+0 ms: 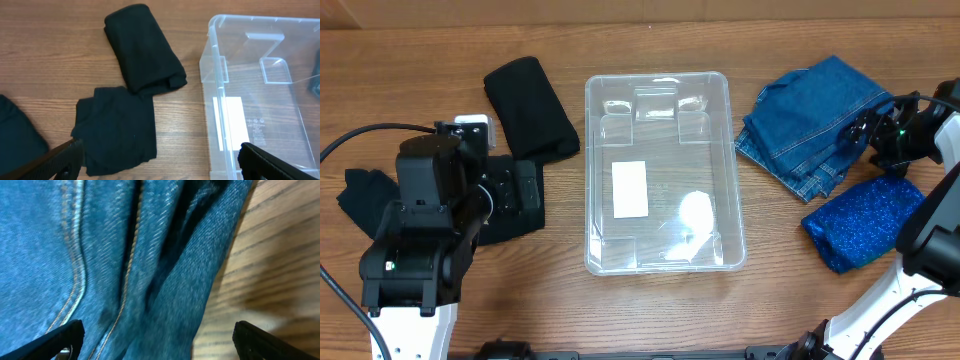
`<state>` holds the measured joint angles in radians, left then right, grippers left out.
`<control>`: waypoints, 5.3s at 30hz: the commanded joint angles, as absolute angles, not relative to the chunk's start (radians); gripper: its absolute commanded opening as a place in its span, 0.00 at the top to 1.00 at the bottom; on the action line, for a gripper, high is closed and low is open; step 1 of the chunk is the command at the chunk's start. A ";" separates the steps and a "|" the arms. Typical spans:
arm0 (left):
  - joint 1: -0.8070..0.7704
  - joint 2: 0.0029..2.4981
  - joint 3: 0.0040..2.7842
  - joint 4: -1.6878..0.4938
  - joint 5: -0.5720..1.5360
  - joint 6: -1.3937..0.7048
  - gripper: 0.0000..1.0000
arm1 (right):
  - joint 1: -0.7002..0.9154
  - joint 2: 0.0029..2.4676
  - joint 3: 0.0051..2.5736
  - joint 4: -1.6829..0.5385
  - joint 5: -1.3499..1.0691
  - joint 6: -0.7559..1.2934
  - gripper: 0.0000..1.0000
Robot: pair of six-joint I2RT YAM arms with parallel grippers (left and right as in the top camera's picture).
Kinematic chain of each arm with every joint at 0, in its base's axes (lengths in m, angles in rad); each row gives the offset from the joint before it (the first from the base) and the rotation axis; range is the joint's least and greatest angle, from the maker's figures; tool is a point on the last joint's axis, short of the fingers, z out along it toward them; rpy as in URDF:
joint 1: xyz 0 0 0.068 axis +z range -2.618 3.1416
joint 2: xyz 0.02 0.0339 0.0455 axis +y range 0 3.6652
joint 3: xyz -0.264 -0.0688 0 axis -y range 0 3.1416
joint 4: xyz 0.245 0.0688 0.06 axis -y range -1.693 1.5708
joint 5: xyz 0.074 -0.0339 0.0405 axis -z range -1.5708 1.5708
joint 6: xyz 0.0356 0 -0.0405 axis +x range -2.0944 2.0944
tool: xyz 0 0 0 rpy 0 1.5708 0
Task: Pack container
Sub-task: 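Move the right gripper to the folded blue jeans, then grasp the folded blue jeans with the right gripper, then lift the jeans and lower them into the clear container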
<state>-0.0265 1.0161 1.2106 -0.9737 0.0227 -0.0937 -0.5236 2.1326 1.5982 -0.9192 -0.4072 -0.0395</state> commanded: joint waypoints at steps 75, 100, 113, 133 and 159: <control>-0.033 1.028 1.235 -0.988 0.045 -0.068 0.00 | -0.310 2.302 1.362 -0.416 -0.427 0.367 0.82; -0.033 1.028 1.235 -0.987 0.040 -0.066 0.00 | -0.310 1.777 1.801 -0.534 -0.760 0.294 0.96; -0.033 1.028 1.235 -0.987 0.015 -0.067 0.00 | -0.261 1.510 1.900 -0.997 -1.243 0.066 0.96; -0.033 1.028 1.235 -0.988 0.015 -0.067 0.00 | 0.308 1.526 1.617 -0.942 -0.746 0.241 0.96; -0.033 1.028 1.235 -0.997 0.015 -0.067 0.00 | 0.360 1.760 1.327 -0.590 -0.380 0.384 0.59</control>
<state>-0.0269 1.0233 1.2110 -0.9966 0.0246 -0.0940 0.3550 1.7836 1.2449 -0.5407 -0.5488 0.4744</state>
